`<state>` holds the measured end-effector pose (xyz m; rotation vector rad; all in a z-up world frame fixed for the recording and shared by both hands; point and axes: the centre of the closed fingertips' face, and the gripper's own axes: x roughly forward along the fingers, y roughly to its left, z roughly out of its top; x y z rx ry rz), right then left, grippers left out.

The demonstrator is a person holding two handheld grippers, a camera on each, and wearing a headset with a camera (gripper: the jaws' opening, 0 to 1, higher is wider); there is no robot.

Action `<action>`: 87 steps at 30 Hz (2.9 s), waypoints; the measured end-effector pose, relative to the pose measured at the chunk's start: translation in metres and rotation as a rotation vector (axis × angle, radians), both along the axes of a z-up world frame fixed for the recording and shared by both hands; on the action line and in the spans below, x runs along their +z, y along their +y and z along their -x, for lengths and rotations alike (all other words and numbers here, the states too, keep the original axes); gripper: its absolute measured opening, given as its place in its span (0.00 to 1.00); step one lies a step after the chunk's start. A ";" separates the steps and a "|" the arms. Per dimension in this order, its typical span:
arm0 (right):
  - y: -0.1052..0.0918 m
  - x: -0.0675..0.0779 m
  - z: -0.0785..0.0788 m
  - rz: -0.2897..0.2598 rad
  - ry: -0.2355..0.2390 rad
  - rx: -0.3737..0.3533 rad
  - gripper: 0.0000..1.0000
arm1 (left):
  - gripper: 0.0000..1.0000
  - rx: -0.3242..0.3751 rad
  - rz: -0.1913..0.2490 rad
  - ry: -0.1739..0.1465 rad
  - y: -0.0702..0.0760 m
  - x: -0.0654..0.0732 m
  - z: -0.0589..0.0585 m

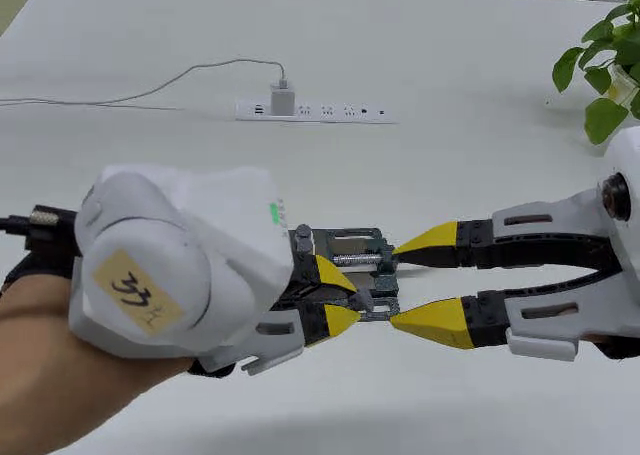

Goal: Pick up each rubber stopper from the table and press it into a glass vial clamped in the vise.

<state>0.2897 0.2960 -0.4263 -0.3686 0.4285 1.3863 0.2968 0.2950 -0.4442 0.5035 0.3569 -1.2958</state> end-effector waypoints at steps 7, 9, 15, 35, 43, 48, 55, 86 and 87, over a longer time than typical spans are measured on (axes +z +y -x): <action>0.004 -0.001 0.002 0.000 0.005 0.020 0.18 | 0.03 -0.005 0.014 -0.015 -0.001 0.009 0.001; 0.004 -0.001 0.002 0.001 0.005 0.022 0.17 | 0.03 -0.010 0.012 -0.021 -0.001 0.010 0.002; 0.005 0.000 0.004 -0.001 0.008 0.035 0.11 | 0.03 -0.024 0.014 -0.029 -0.003 0.011 0.005; 0.006 0.005 0.008 -0.014 0.027 0.054 0.08 | 0.03 -0.062 0.018 -0.059 -0.004 0.019 0.010; 0.006 0.005 0.010 0.001 0.012 0.070 0.07 | 0.03 -0.069 0.025 -0.051 -0.004 0.019 0.011; 0.006 0.007 0.010 0.016 -0.011 0.090 0.06 | 0.03 -0.068 0.038 -0.037 -0.004 0.021 0.011; 0.006 0.007 0.010 0.026 -0.015 0.096 0.05 | 0.03 -0.066 0.050 -0.025 -0.003 0.020 0.010; 0.013 0.009 -0.004 0.021 0.019 0.060 0.05 | 0.27 0.122 0.183 0.046 0.013 0.006 0.003; 0.014 0.010 -0.005 0.020 0.023 0.057 0.05 | 0.28 0.133 0.178 0.045 0.016 0.004 0.002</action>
